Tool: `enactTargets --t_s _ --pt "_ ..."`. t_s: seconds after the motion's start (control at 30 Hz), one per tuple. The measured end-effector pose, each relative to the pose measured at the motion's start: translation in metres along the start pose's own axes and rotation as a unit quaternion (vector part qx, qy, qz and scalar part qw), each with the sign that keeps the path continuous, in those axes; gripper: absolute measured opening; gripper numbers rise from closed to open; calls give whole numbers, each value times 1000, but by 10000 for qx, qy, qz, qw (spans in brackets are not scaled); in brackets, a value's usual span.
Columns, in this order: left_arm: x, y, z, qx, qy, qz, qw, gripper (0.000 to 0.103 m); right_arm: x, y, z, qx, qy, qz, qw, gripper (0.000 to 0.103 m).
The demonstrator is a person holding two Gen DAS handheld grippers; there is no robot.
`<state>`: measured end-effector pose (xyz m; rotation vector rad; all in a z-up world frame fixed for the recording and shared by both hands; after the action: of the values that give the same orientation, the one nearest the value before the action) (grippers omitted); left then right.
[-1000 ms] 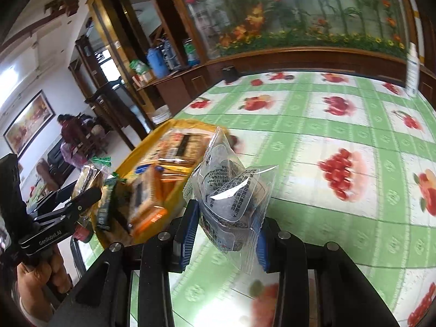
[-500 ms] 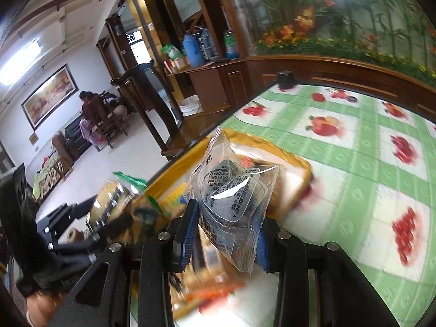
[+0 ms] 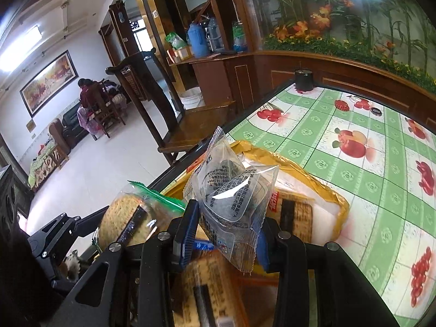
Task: Organize snacks
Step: 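Release the clear bag with the right gripper while the left releases the round cracker pack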
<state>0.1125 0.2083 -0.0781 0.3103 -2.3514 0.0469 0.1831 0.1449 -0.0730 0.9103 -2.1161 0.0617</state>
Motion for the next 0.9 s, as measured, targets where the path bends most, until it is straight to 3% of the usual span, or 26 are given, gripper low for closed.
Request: enactTargets --t_s 0.67,0.9 --pt "-21 -3 -8 -83 235 -14 9997 77 -42 -20 -15 -115 317 168 9993 38" --pt "-24 -4 -10 -98 260 -44 9996 77 -31 -23 -15 -269 244 59 9993 40"
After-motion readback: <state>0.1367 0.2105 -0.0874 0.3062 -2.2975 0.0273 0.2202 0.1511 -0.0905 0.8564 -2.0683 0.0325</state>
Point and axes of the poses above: each gripper's, at about its wrist camera, not at the fingertips, and x roughly against the way its jaws point, y to its left, z to its underside, the point moved 8 cm from there along -x, roughly the way its jaws point, and after that the axes turned 3 degrees about -x, right-handed, at the moved point
